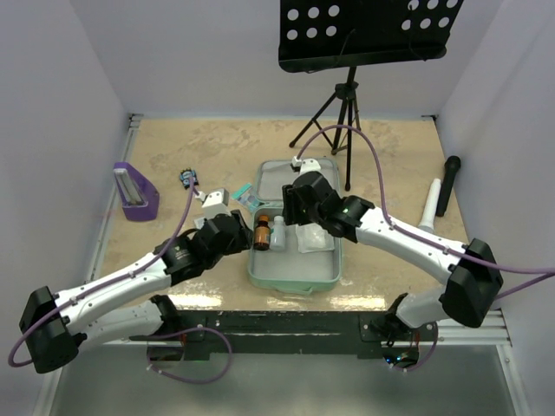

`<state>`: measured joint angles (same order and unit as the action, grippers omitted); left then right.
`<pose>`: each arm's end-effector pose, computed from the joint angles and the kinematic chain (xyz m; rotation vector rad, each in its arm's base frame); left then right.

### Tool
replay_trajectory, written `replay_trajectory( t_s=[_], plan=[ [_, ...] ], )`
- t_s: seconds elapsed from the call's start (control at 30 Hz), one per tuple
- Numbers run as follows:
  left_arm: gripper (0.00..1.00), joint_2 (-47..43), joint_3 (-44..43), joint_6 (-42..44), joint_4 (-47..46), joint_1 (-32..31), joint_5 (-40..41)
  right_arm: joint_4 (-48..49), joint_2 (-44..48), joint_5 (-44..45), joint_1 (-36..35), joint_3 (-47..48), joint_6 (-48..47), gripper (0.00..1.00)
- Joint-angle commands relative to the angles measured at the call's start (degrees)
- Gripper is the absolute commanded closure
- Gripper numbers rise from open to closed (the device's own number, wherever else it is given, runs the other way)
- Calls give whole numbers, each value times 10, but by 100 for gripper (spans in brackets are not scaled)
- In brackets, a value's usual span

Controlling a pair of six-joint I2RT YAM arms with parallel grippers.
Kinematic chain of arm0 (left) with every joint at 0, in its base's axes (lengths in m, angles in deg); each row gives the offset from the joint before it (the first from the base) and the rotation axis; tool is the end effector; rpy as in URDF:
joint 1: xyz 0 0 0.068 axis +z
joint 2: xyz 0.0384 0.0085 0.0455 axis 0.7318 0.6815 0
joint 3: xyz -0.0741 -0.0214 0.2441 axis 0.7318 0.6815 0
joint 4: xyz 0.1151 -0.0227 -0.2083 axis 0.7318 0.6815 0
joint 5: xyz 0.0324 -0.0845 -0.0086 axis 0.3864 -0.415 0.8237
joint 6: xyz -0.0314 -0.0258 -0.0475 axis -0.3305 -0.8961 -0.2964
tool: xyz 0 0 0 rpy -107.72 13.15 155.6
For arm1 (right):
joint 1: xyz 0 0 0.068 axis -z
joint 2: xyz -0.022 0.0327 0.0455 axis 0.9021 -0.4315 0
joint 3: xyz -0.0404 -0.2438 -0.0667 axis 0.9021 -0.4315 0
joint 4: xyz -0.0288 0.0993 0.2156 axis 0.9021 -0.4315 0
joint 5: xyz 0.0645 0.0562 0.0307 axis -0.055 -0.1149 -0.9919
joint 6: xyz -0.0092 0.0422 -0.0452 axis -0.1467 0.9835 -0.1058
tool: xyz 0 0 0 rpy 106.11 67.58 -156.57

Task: Organize the medicine kit
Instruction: Move the medicine box to the center of the board.

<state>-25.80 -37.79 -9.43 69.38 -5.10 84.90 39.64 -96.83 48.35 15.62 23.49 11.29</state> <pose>0.1395 -0.1450 0.2351 -0.3018 2.2182 -0.5207 0.2073 0.2189 0.2662 -0.2668 2.2800 0.4269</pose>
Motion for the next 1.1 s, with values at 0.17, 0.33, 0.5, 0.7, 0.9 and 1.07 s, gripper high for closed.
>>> replay_trajectory(
  t_s=[0.17,0.33,0.5,0.7,0.9,1.07],
  plan=[
    [32,67,12,25,-60,3,-30,3,29,50,-2,10,-3,47],
    [37,137,-33,22,-23,3,-2,12,51,47,-2,-11,0,47],
    [39,168,-48,39,-17,3,13,13,73,61,-2,-31,-8,47],
    [57,214,-77,45,26,3,34,20,83,66,-2,-44,-11,47],
    [76,229,-72,59,32,3,33,27,84,63,-2,-47,-12,48],
    [86,223,-65,51,49,3,41,31,82,66,-2,-46,-16,47]
  ],
)
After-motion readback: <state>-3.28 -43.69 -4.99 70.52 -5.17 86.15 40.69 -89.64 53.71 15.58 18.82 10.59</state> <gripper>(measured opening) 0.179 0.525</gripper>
